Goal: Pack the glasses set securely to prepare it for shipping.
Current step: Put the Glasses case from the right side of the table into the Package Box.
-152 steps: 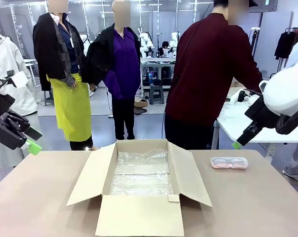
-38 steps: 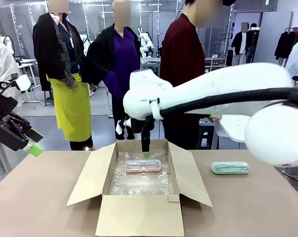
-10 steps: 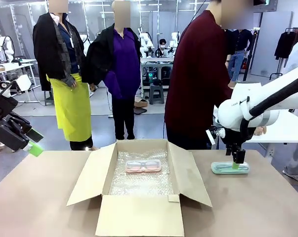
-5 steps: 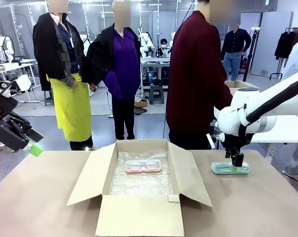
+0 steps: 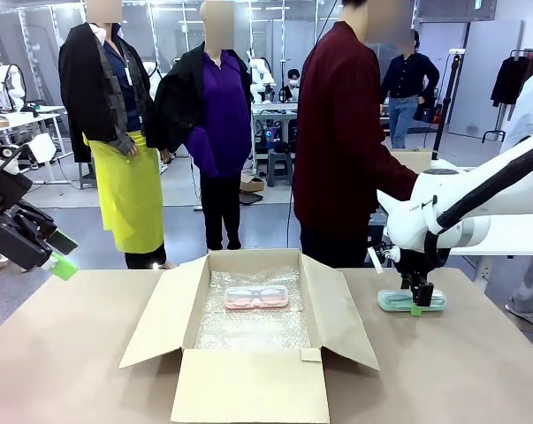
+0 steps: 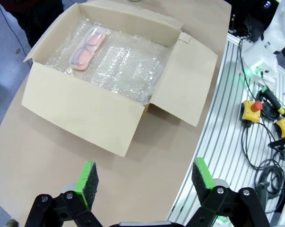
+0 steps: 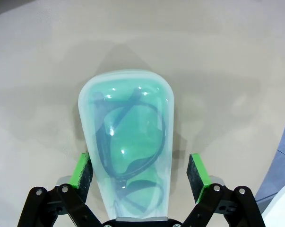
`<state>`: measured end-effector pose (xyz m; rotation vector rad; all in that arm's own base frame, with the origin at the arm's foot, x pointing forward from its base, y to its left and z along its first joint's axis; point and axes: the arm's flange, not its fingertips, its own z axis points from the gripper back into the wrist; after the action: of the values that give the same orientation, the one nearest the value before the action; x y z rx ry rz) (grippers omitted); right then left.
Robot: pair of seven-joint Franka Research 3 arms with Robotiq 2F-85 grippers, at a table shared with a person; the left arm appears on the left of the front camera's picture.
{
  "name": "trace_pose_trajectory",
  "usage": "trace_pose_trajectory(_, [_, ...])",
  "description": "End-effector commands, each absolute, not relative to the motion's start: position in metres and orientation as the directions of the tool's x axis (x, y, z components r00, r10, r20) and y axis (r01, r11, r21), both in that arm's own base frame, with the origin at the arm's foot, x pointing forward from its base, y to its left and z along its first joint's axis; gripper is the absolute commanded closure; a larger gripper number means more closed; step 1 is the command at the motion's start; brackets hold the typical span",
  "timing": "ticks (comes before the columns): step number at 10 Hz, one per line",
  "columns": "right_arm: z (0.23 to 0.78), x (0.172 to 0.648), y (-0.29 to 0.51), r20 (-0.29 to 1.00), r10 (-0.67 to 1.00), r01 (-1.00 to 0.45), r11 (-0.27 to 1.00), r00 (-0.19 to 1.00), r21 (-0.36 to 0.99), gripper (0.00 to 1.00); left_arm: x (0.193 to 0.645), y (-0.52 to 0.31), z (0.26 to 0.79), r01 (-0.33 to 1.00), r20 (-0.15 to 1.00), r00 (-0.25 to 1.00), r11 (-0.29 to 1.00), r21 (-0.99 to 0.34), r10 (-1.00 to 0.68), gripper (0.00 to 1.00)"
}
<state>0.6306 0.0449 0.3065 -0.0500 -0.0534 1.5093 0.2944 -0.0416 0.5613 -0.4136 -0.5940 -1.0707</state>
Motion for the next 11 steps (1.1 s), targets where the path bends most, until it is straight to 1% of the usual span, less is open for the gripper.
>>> trace_pose_trajectory(1, [0.307,0.633,0.045,0.014,0.999,-0.996,0.052,0.052,-0.076,0.00,0.294,-0.041,0.562,0.908,0.645,0.338,0.419,-0.030,-0.685,0.00])
trace_pose_trajectory(2, [0.307,0.632,0.045,0.010,0.998,-0.994,0.068,0.068,-0.081,0.00,0.294,-0.041,0.562,0.908,0.645,0.338,0.419,-0.030,-0.685,0.00])
trace_pose_trajectory(3, [0.307,0.632,0.046,0.010,0.998,-0.994,0.065,0.065,-0.088,0.28,0.294,-0.041,0.562,0.908,0.645,0.338,0.419,-0.030,-0.685,0.00])
trace_pose_trajectory(4, [0.307,0.632,0.048,0.010,0.998,-0.994,0.059,0.058,-0.091,0.60,0.294,-0.041,0.562,0.908,0.645,0.338,0.419,-0.030,-0.685,0.00])
trace_pose_trajectory(5, [0.307,0.633,0.050,0.002,0.999,-0.995,0.055,0.055,-0.089,0.88,0.294,-0.041,0.562,0.908,0.645,0.338,0.419,-0.030,-0.685,0.00])
trace_pose_trajectory(6, [0.308,0.633,0.050,0.004,0.998,-0.994,0.056,0.056,-0.091,1.00,0.294,-0.041,0.562,0.908,0.645,0.338,0.419,-0.030,-0.685,0.00])
trace_pose_trajectory(8, [0.315,0.632,0.049,0.000,0.998,-0.993,0.065,0.065,-0.095,1.00,0.294,-0.041,0.562,0.908,0.645,0.338,0.419,-0.030,-0.685,0.00])
trace_pose_trajectory(9, [0.325,0.630,0.051,0.017,0.998,-0.995,0.066,0.065,-0.081,0.94,0.294,-0.041,0.562,0.908,0.645,0.338,0.419,-0.030,-0.685,0.00])
trace_pose_trajectory(10, [0.334,0.628,0.054,0.017,0.997,-0.994,0.073,0.072,-0.076,0.64,0.294,-0.041,0.562,0.908,0.645,0.338,0.419,-0.030,-0.685,0.00])
trace_pose_trajectory(11, [0.356,0.625,0.058,0.025,0.996,-0.994,0.090,0.089,-0.068,0.64,0.294,-0.041,0.562,0.908,0.645,0.338,0.419,-0.030,-0.685,0.00])
